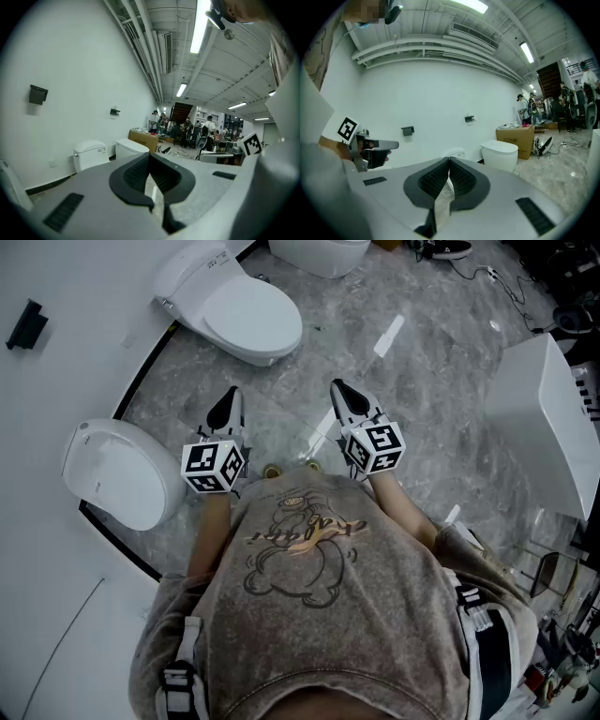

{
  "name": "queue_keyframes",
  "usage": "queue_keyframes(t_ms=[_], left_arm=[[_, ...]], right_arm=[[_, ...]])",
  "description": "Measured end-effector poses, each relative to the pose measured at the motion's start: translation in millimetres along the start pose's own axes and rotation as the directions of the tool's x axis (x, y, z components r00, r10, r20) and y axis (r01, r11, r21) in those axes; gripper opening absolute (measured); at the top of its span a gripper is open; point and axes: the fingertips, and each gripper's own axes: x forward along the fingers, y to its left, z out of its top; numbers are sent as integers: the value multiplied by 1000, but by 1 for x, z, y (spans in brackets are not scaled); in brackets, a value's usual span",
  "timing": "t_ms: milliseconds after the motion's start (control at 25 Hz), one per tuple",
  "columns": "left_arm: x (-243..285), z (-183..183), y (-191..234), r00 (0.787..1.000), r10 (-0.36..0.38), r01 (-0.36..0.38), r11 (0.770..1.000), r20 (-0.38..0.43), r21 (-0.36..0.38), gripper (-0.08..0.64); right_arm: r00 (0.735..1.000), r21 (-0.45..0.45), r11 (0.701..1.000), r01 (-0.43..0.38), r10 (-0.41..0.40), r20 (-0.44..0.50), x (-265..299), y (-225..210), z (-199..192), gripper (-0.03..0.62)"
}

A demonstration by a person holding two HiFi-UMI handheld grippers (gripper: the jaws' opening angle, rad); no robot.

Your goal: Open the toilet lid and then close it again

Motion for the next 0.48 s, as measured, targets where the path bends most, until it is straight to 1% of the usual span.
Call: queue_keyframes(t_ms=[200,320,480], left_arm=[[0,0,-2,1000,5,-5,1000,-4,0,9],[2,-2,-3,1000,20,-20,1000,-13,1,9],[8,-7,-3,999,40,-40,999,-16,-10,9]], right_arm=[[1000,4,1000,-1,1,4,-2,-1,0,28],[1000,16,1000,-14,14,12,-2,-5,1,28],[1000,24,1000,-18,18,-3,1,-14,-4,28]])
